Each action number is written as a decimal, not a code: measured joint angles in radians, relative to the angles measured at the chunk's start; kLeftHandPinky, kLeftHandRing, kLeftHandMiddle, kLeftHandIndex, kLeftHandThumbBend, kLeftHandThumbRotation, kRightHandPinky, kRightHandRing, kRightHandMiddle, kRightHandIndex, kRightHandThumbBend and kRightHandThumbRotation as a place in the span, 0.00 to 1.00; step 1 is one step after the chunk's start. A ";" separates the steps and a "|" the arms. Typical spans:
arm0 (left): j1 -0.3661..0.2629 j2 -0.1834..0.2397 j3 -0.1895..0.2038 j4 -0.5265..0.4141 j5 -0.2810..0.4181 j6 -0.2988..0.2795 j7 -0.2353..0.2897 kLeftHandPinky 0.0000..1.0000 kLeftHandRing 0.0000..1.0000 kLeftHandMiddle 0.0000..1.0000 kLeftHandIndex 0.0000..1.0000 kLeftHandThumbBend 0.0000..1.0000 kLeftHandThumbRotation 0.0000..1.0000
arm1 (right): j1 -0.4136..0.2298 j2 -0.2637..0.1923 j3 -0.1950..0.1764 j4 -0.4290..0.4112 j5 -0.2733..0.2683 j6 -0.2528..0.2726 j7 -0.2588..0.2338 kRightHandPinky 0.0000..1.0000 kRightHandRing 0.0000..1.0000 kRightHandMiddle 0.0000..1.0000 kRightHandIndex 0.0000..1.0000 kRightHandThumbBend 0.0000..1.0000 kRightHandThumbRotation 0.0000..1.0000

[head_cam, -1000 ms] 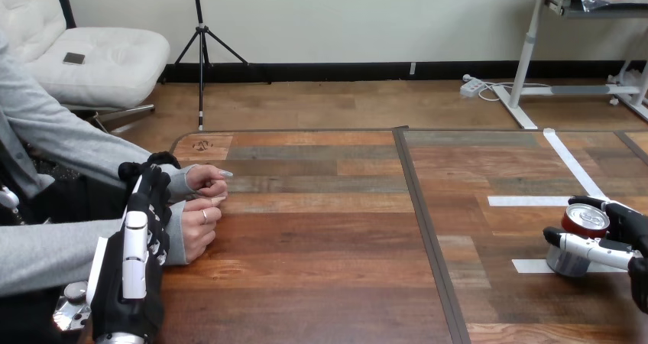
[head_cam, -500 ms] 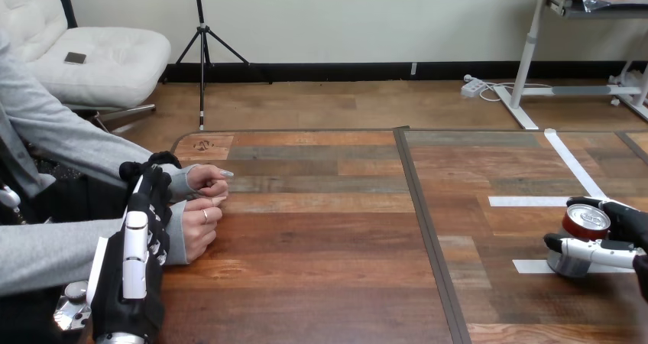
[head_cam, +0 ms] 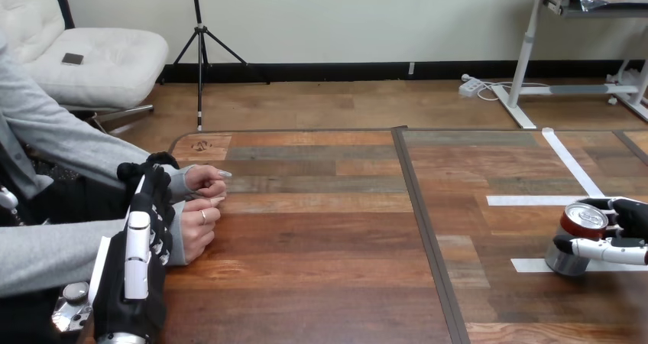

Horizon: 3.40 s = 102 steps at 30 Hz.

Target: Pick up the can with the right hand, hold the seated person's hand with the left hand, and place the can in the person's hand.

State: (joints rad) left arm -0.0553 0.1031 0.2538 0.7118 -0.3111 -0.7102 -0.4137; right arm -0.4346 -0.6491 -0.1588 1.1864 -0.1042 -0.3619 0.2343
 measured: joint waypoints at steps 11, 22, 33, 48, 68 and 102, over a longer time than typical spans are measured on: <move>0.000 0.000 0.002 0.000 0.000 0.001 0.005 1.00 0.98 0.96 0.95 0.47 1.00 | -0.001 -0.010 0.054 0.000 -0.101 -0.009 -0.120 0.41 0.44 0.48 0.50 0.82 0.00; 0.000 0.000 0.002 0.000 0.001 0.000 0.007 1.00 0.97 0.96 0.95 0.46 1.00 | -0.012 -0.017 0.103 0.000 -0.171 -0.020 -0.194 0.35 0.39 0.43 0.45 0.86 0.00; 0.000 0.000 0.001 0.000 0.003 0.001 0.011 1.00 0.98 0.97 0.96 0.49 1.00 | -0.030 -0.019 0.145 0.000 -0.231 -0.037 -0.255 0.31 0.35 0.40 0.43 0.90 0.00; 0.000 0.000 0.001 0.000 0.001 0.001 0.011 1.00 0.98 0.97 0.96 0.44 1.00 | -0.031 -0.019 0.156 0.000 -0.248 -0.061 -0.267 0.28 0.34 0.39 0.43 0.88 0.00; 0.001 0.000 0.001 -0.006 0.000 0.004 0.008 1.00 1.00 0.98 0.96 0.46 1.00 | -0.031 -0.019 0.156 0.000 -0.246 -0.073 -0.288 0.33 0.38 0.43 0.43 0.86 0.00; 0.026 0.101 -0.008 -0.027 0.391 -0.190 0.243 0.59 0.72 0.75 0.74 0.48 0.48 | -0.031 -0.018 0.116 -0.042 -0.056 -0.133 -0.104 0.28 0.33 0.40 0.42 0.83 0.00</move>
State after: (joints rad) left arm -0.0294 0.2042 0.2458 0.6853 0.0801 -0.8998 -0.1703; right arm -0.4656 -0.6670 -0.0428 1.1441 -0.1600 -0.4951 0.1307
